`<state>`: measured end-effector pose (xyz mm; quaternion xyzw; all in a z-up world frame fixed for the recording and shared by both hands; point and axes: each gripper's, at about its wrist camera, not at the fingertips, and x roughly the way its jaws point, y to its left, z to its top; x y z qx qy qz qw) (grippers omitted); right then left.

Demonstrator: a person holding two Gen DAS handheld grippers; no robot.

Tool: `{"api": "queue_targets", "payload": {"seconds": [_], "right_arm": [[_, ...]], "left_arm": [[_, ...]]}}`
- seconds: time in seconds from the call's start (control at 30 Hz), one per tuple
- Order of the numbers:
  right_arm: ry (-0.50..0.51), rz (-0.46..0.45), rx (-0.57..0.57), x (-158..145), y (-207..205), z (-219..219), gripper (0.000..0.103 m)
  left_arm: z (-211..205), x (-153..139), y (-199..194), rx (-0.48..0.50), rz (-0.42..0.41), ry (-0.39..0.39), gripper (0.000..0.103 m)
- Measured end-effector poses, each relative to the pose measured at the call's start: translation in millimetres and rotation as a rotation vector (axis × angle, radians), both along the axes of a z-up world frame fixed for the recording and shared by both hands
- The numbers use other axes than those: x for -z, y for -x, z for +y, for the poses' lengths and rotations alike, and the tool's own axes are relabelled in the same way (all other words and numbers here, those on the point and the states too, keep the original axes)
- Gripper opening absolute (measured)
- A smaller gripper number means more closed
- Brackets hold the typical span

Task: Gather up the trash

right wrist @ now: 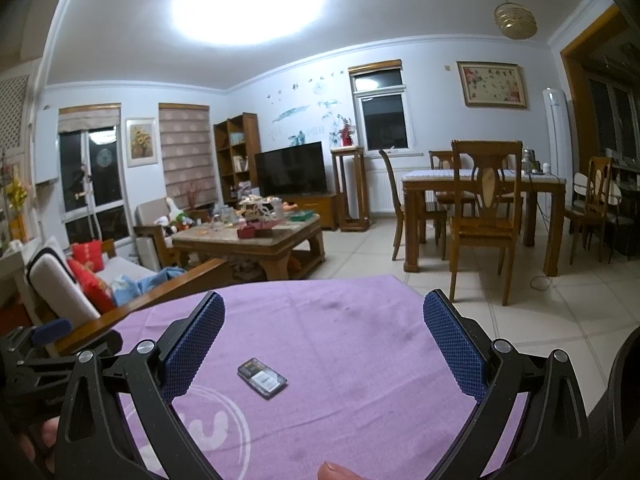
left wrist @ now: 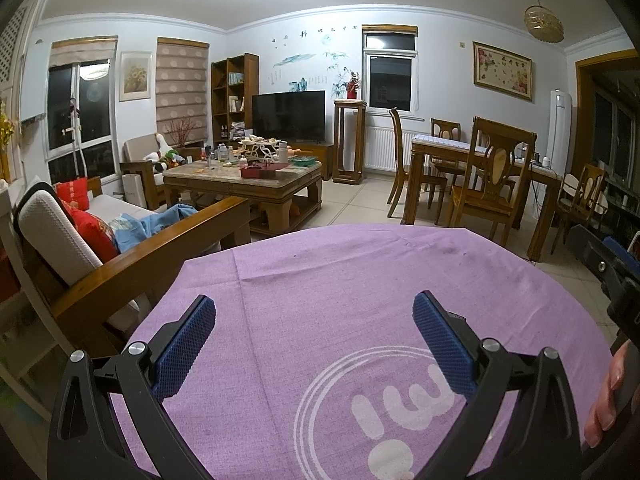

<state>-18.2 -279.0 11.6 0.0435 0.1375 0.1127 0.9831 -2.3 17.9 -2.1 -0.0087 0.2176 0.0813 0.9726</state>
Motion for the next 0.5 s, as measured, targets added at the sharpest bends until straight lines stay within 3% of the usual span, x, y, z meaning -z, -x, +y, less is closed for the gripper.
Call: {"api": "queue_targets", "payload": {"seconds": [0.5], "right_arm": [[-0.003, 0.010, -0.003, -0.7, -0.3, -4.0, 0.098]], "left_arm": [[-2.7, -0.4, 2.2, -0.001, -0.001, 0.001, 0.098]]}}
